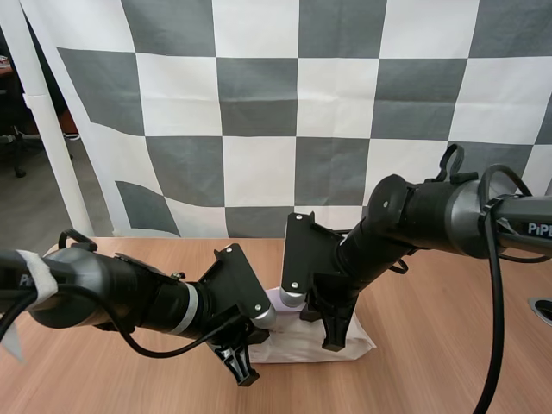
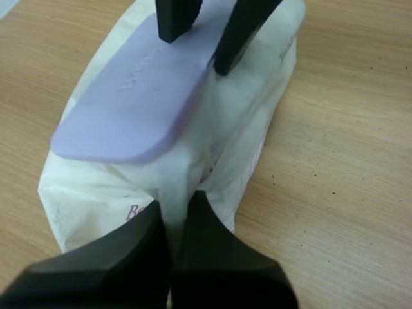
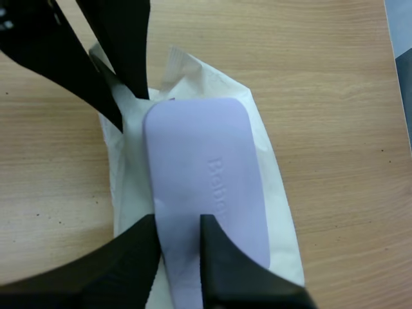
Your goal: Open the wet wipes lid
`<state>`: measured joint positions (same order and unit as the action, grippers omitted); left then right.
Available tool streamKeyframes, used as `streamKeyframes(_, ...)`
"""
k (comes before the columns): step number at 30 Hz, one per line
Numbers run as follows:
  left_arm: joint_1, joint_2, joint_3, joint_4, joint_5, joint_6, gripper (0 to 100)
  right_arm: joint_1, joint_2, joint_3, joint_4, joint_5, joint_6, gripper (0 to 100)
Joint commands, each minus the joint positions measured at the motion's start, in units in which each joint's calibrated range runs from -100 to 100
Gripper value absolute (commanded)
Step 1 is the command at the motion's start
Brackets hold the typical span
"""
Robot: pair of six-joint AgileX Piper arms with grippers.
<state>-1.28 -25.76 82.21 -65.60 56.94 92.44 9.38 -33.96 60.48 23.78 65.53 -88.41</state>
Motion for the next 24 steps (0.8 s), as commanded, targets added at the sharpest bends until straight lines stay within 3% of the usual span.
streamKeyframes(1,0.00,0.0,0.0,0.1,0.2,0.9,0,0.0,0.0,0.0,0.6,0.0,0.1,5)
streamKeyframes(2,0.00,0.0,0.0,0.1,0.2,0.9,0,0.0,0.0,0.0,0.9,0.0,0.1,0)
streamKeyframes(16,0.00,1.4,0.0,0.2,0.0,0.9,0,0.0,-1.3,-3.6,0.9,5.7,1.6,0)
streamKeyframes(24,0.00,2.8,0.0,0.3,0.7,0.9,0,0.0,-0.5,-4.5,0.7,0.1,2.1,0)
